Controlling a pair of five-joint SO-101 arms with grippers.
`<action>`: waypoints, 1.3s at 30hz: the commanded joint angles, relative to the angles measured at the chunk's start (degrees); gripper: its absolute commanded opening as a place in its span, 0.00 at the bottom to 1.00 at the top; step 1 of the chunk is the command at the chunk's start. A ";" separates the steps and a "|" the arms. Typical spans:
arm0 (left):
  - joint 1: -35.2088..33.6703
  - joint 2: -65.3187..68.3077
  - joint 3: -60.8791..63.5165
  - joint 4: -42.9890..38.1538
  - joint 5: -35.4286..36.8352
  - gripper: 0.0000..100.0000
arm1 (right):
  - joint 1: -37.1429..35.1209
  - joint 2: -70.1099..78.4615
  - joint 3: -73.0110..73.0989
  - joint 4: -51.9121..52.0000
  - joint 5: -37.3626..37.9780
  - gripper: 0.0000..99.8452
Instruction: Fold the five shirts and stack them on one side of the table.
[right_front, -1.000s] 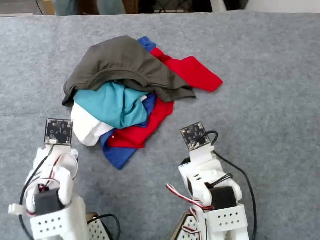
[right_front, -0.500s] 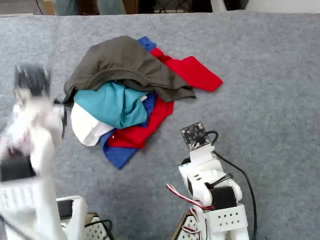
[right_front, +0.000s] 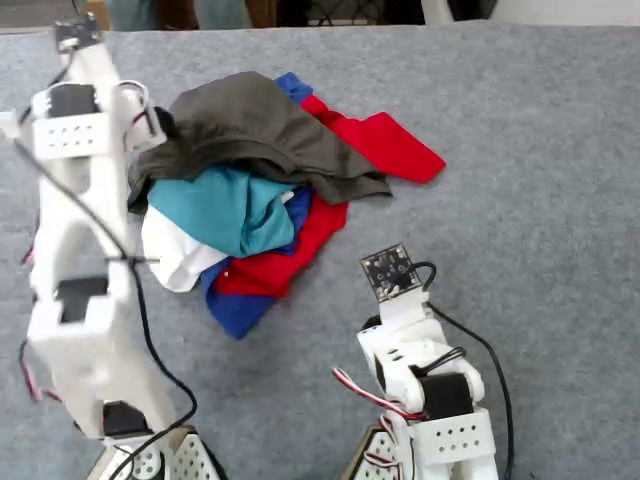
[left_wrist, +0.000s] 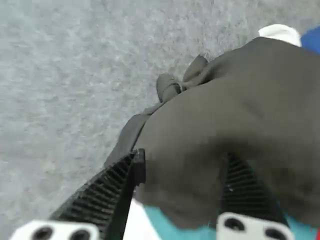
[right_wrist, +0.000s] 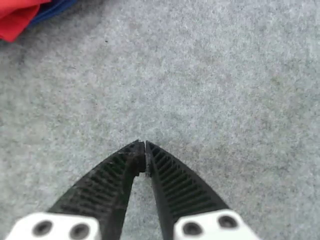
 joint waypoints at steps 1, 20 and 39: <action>1.54 7.56 -11.21 0.44 0.79 0.11 | 0.35 -0.31 -0.13 0.09 -0.26 0.01; -2.86 -3.25 -42.33 23.91 -2.11 0.03 | 0.35 -0.31 -0.13 0.09 -0.26 0.01; 5.05 13.89 -14.11 8.00 1.58 0.04 | 0.35 -0.31 -0.13 0.09 -0.26 0.01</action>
